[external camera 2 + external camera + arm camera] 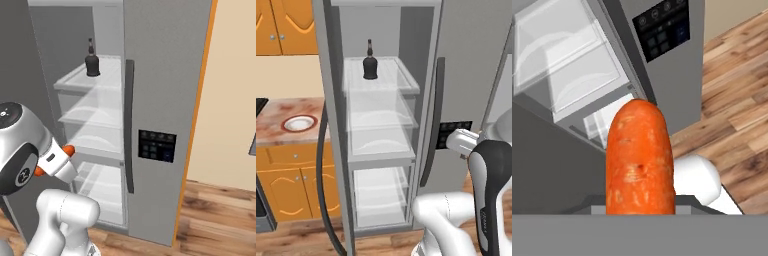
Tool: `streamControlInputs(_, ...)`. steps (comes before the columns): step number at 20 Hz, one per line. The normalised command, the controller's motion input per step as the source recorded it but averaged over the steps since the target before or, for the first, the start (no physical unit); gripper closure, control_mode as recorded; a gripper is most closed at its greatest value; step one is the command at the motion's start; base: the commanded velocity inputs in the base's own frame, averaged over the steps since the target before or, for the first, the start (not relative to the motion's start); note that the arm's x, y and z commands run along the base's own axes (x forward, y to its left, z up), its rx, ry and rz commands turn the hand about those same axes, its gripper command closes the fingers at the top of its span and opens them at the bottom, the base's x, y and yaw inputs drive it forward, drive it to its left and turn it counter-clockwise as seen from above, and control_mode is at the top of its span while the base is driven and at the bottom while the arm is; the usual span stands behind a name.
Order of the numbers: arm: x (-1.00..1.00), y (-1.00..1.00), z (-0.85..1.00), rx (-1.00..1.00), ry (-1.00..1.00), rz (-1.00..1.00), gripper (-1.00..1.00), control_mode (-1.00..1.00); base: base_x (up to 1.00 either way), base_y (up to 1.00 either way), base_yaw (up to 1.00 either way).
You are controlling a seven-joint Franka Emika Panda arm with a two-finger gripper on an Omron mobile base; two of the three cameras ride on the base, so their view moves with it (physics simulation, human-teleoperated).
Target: Pick carrot from the fridge and place it on the plate on the counter.
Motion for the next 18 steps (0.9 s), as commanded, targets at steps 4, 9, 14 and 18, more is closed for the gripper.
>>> streamControlInputs(4, 0.00, 0.00, 0.00, 0.00, 0.00, 0.00, 1.00, 1.00, -0.48, -0.08, 0.19)
streamControlInputs(9, 0.00, 0.00, 0.00, 0.00, 0.00, 0.00, 1.00, 1.00, -0.51, -0.01, 0.19)
streamControlInputs(14, 0.00, 0.00, 0.00, 0.00, 0.00, 0.00, 1.00, 1.00, -0.34, 0.00, 0.21)
streamControlInputs(18, 0.00, 0.00, 0.00, 0.00, 0.00, 0.00, 1.00, 1.00, -0.21, 0.00, 0.24)
